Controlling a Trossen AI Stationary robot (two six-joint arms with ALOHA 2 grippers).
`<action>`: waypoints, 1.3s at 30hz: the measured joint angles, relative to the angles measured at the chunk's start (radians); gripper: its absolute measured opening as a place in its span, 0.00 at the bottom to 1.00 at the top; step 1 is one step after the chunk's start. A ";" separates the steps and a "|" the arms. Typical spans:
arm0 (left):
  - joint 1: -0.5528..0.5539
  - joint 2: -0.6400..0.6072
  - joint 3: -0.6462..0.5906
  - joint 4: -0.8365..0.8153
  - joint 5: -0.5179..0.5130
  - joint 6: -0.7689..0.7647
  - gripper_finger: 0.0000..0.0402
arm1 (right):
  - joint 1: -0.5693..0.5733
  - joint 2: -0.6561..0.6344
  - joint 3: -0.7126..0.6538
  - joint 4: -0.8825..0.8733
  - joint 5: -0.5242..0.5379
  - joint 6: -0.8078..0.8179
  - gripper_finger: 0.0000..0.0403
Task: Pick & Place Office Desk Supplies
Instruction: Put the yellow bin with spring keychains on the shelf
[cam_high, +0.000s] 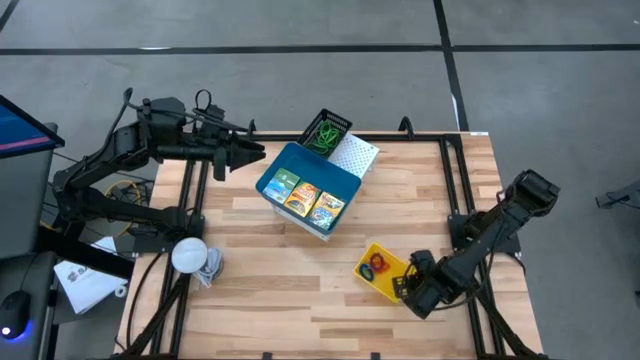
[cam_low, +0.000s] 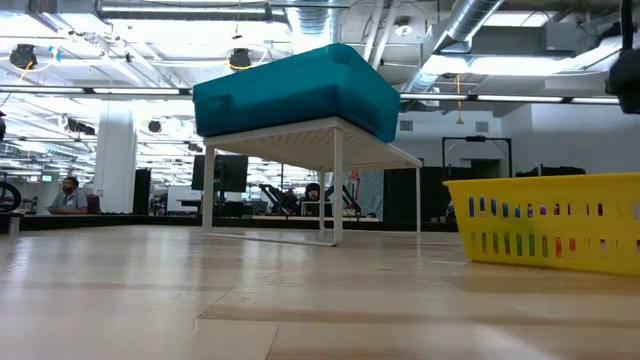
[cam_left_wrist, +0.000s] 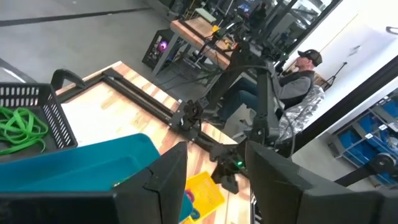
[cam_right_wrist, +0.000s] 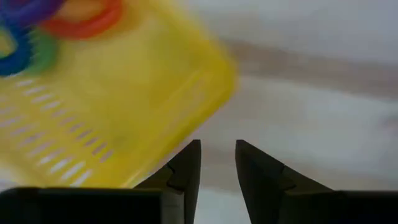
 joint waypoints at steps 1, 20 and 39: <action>0.000 0.000 0.000 0.007 0.000 0.000 0.40 | 0.000 0.000 -0.007 -0.011 0.000 -0.003 0.24; 0.000 0.000 0.000 0.042 0.004 -0.018 0.40 | -0.220 -0.001 -0.070 -0.070 0.210 -0.074 0.24; 0.000 0.000 0.000 0.043 0.000 0.003 0.40 | -0.215 -0.144 -0.068 0.071 0.203 -0.041 0.24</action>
